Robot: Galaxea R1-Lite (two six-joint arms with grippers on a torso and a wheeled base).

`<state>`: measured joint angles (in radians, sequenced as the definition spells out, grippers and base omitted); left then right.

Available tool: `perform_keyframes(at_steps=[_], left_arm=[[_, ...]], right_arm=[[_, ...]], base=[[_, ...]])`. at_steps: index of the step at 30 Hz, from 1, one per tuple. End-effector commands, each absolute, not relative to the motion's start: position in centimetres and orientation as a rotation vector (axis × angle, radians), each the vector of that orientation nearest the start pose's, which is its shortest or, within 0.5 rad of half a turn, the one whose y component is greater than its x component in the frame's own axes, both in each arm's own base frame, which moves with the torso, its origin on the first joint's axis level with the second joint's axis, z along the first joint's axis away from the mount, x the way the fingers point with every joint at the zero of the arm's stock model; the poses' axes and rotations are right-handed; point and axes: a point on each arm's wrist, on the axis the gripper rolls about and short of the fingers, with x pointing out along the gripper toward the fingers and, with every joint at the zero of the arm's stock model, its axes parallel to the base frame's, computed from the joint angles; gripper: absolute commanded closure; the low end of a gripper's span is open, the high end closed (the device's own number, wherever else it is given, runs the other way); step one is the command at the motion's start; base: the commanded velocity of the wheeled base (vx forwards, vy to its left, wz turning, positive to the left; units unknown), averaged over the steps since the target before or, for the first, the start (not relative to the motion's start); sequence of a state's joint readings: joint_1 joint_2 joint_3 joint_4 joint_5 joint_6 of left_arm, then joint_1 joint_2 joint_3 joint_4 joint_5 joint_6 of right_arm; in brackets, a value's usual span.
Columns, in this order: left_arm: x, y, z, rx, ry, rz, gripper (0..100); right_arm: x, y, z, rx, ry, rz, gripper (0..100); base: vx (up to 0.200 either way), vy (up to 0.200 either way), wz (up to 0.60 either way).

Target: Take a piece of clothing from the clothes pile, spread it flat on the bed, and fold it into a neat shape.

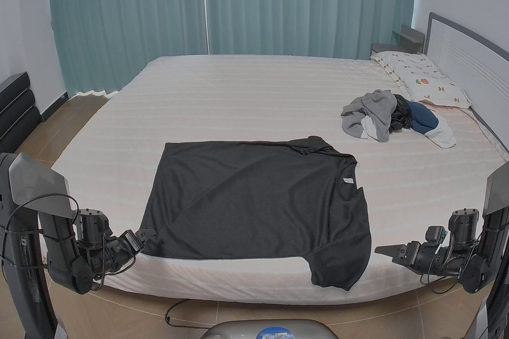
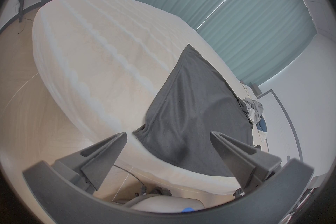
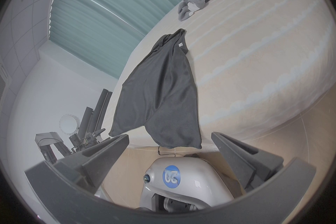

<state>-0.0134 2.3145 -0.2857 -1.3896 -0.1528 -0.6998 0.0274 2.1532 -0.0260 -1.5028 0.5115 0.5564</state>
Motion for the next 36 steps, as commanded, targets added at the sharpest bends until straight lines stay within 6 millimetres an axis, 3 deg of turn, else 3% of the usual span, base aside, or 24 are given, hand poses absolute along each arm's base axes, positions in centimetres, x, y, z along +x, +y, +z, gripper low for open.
perform_keyframes(at_steps=[1, 5, 6, 18, 31, 32, 36], left_arm=[[28.2, -0.7, -4.0, -0.686, 0.685, 0.068, 0], [28.4, -0.6, -4.3, -0.659, 0.681, 0.080, 0], [28.4, -0.6, -4.4, -0.659, 0.681, 0.085, 100], [28.2, -0.2, -4.1, -0.663, 0.666, 0.101, 100], [28.2, -0.2, -4.1, -0.665, 0.668, 0.101, 100], [28.2, -0.2, -4.1, -0.665, 0.668, 0.102, 100], [28.2, -0.2, -4.1, -0.666, 0.667, 0.104, 100]], right_arm=[[21.8, 2.0, 0.0, 0.672, 0.753, 0.349, 0], [22.3, 2.7, -0.7, 0.651, 0.755, 0.354, 0], [22.6, 3.0, -1.1, 0.642, 0.761, 0.350, 0], [26.2, 5.9, -4.8, 0.562, 0.754, 0.322, 0], [27.6, 6.0, -5.4, 0.558, 0.722, 0.323, 0], [27.6, 6.0, -5.4, 0.558, 0.722, 0.323, 100], [27.2, 5.6, -5.0, 0.558, 0.721, 0.313, 100]], base=[[0.000, 0.000, 0.00], [0.000, 0.000, 0.00], [0.000, 0.000, 0.00], [0.000, 0.000, 0.00], [0.000, 0.000, 0.00], [0.000, 0.000, 0.00], [0.000, 0.000, 0.00]])
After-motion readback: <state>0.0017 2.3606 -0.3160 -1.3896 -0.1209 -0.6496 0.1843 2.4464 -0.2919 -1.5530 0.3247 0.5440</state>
